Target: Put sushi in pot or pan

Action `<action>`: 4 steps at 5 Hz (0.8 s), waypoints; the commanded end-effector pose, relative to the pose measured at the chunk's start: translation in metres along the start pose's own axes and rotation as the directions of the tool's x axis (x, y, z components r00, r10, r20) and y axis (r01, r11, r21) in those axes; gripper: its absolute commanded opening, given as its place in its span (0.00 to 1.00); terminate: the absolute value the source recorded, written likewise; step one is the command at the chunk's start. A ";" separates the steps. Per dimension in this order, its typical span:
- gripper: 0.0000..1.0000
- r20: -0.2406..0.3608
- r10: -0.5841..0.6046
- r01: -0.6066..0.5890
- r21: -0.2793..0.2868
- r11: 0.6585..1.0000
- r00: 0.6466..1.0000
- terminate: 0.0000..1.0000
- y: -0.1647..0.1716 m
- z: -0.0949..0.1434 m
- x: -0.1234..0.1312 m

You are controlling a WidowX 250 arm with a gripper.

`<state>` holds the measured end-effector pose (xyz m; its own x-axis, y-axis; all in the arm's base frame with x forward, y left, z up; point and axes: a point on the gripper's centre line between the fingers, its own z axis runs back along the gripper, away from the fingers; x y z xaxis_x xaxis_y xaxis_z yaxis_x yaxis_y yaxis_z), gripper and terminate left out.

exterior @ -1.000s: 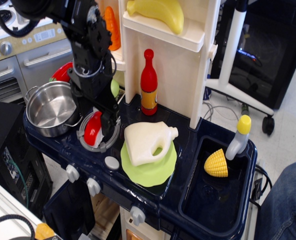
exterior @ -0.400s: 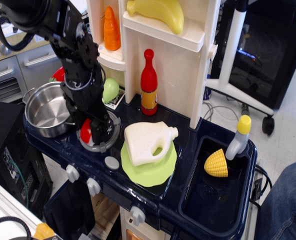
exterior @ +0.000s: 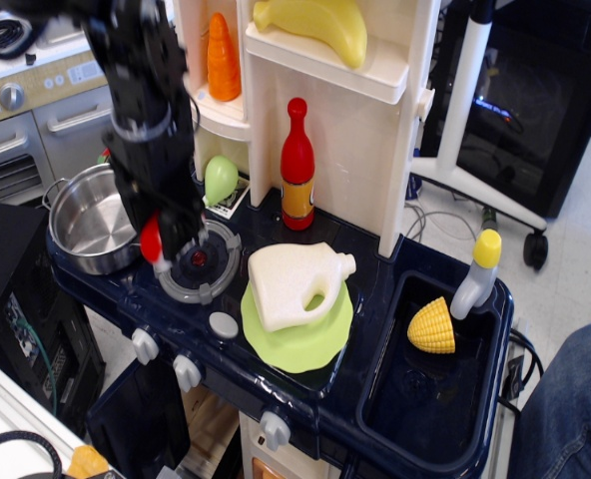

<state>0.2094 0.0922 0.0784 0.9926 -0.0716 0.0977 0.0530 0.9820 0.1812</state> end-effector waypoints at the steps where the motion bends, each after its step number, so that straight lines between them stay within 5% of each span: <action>1: 0.00 0.046 -0.020 0.017 0.056 0.998 0.999 0.00 0.042 0.018 -0.002; 2: 0.00 0.096 -0.059 0.050 0.097 0.994 0.994 0.00 0.060 0.012 -0.002; 3: 1.00 0.124 -0.123 0.114 0.078 0.990 0.985 0.00 0.083 -0.005 0.006; 4: 1.00 0.160 -0.119 0.114 0.041 0.993 0.980 0.00 0.077 -0.009 0.007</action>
<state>0.2185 0.1654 0.0757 0.9568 -0.1968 0.2142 0.1536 0.9672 0.2022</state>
